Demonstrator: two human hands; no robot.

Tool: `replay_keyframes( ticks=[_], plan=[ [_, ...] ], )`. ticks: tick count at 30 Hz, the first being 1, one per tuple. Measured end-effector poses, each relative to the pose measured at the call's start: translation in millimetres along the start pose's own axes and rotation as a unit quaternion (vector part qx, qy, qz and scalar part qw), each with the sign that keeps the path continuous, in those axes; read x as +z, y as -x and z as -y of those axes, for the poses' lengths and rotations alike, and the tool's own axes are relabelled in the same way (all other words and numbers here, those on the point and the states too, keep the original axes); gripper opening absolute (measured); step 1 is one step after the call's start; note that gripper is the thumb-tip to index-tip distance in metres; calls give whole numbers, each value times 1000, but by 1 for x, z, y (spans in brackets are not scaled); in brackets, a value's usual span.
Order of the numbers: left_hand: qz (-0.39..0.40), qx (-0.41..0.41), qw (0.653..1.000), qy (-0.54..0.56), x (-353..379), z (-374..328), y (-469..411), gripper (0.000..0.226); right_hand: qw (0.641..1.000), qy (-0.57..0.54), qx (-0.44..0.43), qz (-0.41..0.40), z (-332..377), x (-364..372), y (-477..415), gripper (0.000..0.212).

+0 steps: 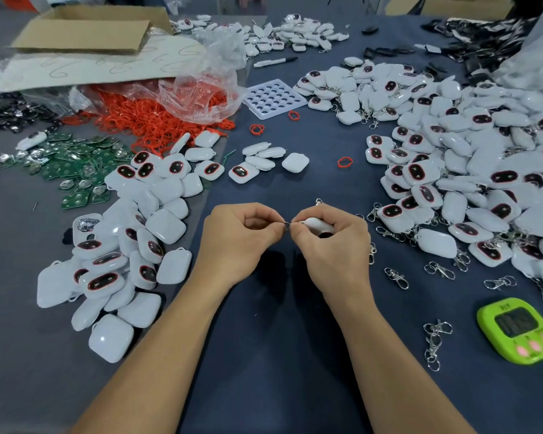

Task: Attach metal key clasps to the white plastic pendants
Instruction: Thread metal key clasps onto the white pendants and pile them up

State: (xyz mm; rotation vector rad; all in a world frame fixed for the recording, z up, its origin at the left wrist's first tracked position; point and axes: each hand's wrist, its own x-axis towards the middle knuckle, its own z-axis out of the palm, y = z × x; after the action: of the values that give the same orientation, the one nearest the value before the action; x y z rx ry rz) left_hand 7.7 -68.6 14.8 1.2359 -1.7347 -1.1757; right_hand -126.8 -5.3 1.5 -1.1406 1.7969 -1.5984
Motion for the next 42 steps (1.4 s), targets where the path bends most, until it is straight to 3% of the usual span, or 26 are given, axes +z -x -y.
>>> replay_keyframes(
  ticks=[9, 16, 23, 42],
  plan=[
    [-48, 25, 998, -13, 0, -1, 0, 23, 1000, -15, 6, -1, 3, -1, 1, 18],
    [-5, 33, 999, 0, -1, 1, -1, 29, 1000, 4, 0, 6, 3, 1, 2, 19],
    [54, 11, 998, 10, -5, 2, -1, 10, 1000, 2, 7, -1, 2, 0, 1, 20],
    [95, -7, 995, 5, -7, 1, -1, 12, 997, -39, 6, 68, -1, -6, -1, 17]
  ],
)
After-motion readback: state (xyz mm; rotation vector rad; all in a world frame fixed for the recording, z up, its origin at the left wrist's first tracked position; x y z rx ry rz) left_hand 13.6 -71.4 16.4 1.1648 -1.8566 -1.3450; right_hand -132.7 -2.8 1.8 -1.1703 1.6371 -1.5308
